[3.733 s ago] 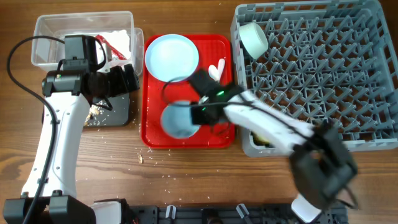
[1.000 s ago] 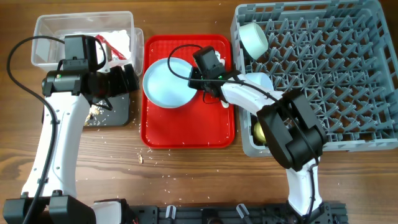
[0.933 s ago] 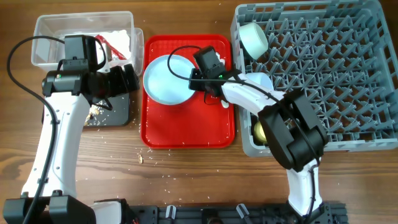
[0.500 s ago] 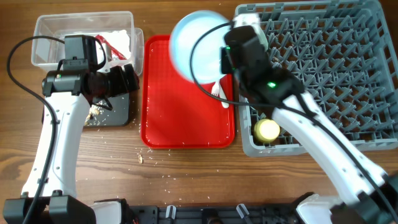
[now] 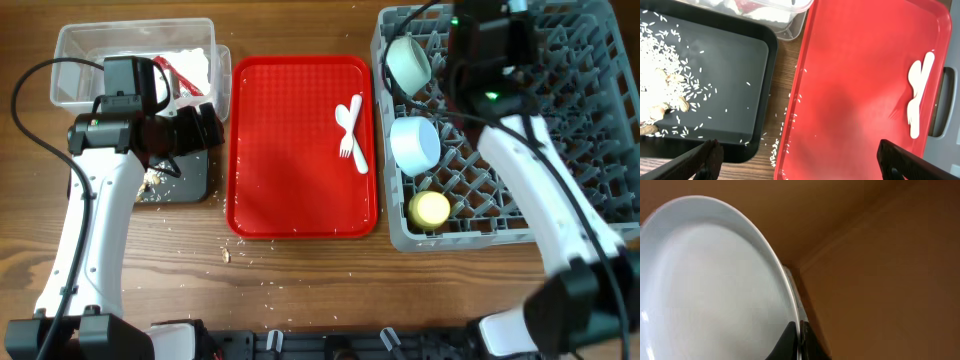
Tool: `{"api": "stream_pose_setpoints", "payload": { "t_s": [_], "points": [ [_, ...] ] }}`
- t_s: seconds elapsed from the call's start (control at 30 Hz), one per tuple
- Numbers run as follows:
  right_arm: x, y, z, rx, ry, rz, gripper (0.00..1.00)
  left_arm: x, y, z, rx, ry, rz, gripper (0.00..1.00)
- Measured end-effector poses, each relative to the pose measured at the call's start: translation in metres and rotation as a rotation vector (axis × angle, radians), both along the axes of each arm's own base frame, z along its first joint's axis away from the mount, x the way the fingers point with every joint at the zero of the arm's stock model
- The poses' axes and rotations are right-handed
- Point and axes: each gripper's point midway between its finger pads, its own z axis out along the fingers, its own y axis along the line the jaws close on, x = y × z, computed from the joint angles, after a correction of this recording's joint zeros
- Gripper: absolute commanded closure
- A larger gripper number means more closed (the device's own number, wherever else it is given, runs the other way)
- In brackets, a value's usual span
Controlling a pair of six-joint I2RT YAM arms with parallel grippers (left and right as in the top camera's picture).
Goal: Sort waste into correct bins and load items into the dishwasher rack
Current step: 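Stand the light-blue plate upright in the dish rack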
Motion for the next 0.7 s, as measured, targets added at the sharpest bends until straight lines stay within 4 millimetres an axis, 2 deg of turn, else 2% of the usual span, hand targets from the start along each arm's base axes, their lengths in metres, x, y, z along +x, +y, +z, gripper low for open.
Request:
{"api": "stream_pose_setpoints", "payload": {
  "t_s": [0.07,0.1,0.2,0.23,0.27,0.3,0.4,0.53,0.6,0.63,0.67,0.7],
  "points": [
    [0.011,0.002,-0.027,-0.041,0.081,0.008,0.96,0.000,0.000,0.000,0.000,0.000,0.000,0.00],
    [0.018,0.003,-0.047,-0.066,0.135,0.013,0.96,0.000,0.000,0.000,0.000,0.000,0.000,0.00],
    [0.024,0.002,-0.065,-0.081,0.175,0.013,0.96,0.000,0.000,0.000,0.000,0.000,0.000,0.00],
    [0.026,0.002,-0.069,-0.082,0.180,0.012,0.77,0.000,0.000,0.000,0.000,0.000,0.000,0.00],
    [0.027,0.003,-0.073,-0.082,0.188,0.016,0.52,0.000,0.000,0.000,0.000,0.000,0.000,0.00],
    [0.028,0.004,-0.074,-0.078,0.190,0.022,0.40,0.000,0.000,0.000,0.000,0.000,0.000,0.00],
    [0.029,0.005,-0.074,-0.043,0.159,0.016,0.24,0.000,0.000,0.000,0.000,0.000,0.000,0.00],
    [0.028,0.006,-0.074,-0.006,0.128,0.008,0.09,0.000,0.000,0.000,0.000,0.000,0.000,0.00],
    [0.024,0.006,-0.062,0.016,0.102,0.014,0.09,0.000,0.000,0.000,0.000,0.001,0.000,0.00],
    [0.016,0.010,-0.053,0.055,0.092,0.033,0.09,0.000,0.000,0.000,0.000,0.001,0.000,0.00],
    [0.007,0.020,-0.044,0.121,0.081,0.073,0.05,0.000,0.000,0.000,0.000,0.001,0.000,0.00],
    [-0.002,0.040,-0.037,0.244,0.060,0.146,0.01,0.000,0.000,0.000,0.000,0.000,0.000,0.00]
  ]
}}
